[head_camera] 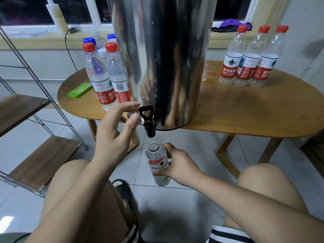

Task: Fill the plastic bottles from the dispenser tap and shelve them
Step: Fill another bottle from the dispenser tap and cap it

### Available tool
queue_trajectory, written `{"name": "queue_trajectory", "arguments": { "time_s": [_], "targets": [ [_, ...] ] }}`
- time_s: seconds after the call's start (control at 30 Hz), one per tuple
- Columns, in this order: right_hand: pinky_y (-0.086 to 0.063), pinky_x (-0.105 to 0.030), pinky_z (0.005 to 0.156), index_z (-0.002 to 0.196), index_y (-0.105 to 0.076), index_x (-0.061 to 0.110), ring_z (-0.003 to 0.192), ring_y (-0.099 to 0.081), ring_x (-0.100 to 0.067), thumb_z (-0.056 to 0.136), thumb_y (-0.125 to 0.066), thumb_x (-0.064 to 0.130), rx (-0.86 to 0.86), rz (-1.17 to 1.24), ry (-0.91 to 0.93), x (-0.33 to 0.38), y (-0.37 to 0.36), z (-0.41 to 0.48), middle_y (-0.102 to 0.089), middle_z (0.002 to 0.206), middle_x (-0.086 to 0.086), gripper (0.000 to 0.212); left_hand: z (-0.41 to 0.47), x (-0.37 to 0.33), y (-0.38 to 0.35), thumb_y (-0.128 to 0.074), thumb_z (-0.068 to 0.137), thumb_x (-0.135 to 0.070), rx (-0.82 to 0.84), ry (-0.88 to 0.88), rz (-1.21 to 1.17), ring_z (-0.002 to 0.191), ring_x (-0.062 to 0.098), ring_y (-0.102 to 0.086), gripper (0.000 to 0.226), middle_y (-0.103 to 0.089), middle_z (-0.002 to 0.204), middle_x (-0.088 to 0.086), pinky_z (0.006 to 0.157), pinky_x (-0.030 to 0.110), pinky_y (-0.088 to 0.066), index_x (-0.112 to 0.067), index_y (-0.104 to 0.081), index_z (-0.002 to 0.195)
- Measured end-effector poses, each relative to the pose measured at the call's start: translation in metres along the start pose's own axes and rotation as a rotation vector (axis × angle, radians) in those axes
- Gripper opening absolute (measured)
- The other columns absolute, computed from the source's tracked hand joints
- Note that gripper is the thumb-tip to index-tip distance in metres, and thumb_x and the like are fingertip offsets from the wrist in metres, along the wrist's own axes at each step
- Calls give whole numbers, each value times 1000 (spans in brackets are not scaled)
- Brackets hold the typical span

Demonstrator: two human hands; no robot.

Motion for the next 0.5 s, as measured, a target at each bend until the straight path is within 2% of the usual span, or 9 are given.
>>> {"name": "queue_trajectory", "arguments": {
  "time_s": [0.1, 0.2, 0.3, 0.4, 0.5],
  "targets": [
    [-63, -42, 91, 122, -55, 45, 105, -72, -5, 59, -95, 58, -1, 11, -7, 0, 1, -1, -75, 111, 19, 76, 8, 25, 14, -60, 113, -25, -78, 114, 40, 115, 12, -71, 17, -76, 118, -10, 86, 27, -53, -24, -70, 127],
    [-63, -40, 91, 120, -54, 47, 104, -72, -2, 60, -95, 60, -6, 5, -7, 2, 3, -3, -75, 110, 20, 74, 15, 63, 18, -71, 105, -22, -51, 223, 183, 112, 5, -69, 21, -76, 115, -12, 89, 36, -57, -27, -69, 125],
    [-63, -40, 92, 119, -55, 48, 104, -72, -1, 60, -97, 58, -11, 11, -10, 3, 4, -4, -75, 109, 21, 73, 17, 95, 9, -76, 99, -27, 49, 293, 331, 115, 15, -66, 28, -74, 121, -8, 98, 45, -55, -24, -69, 127],
    [-63, -39, 92, 118, -56, 48, 104, -72, -1, 61, -97, 56, -11, 8, -4, 6, 6, -5, -75, 109, 22, 71, 23, 107, -9, -77, 98, -31, 114, 275, 406, 113, 20, -64, 28, -73, 120, -4, 90, 39, -49, -21, -70, 123],
    [-63, -39, 93, 119, -56, 48, 106, -71, -1, 64, -98, 55, 0, 2, 0, 8, 7, -8, -75, 110, 23, 70, 32, 112, -21, -76, 98, -26, 116, 264, 441, 103, 19, -62, 21, -72, 113, -1, 81, 32, -40, -21, -71, 118]
  ]
}}
Point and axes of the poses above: each hand's wrist, its own z-axis towards the middle knuckle, its own y-axis out of the back of the hand, x = y × z, the point moved 10 cm from there along z, towards the middle knuckle
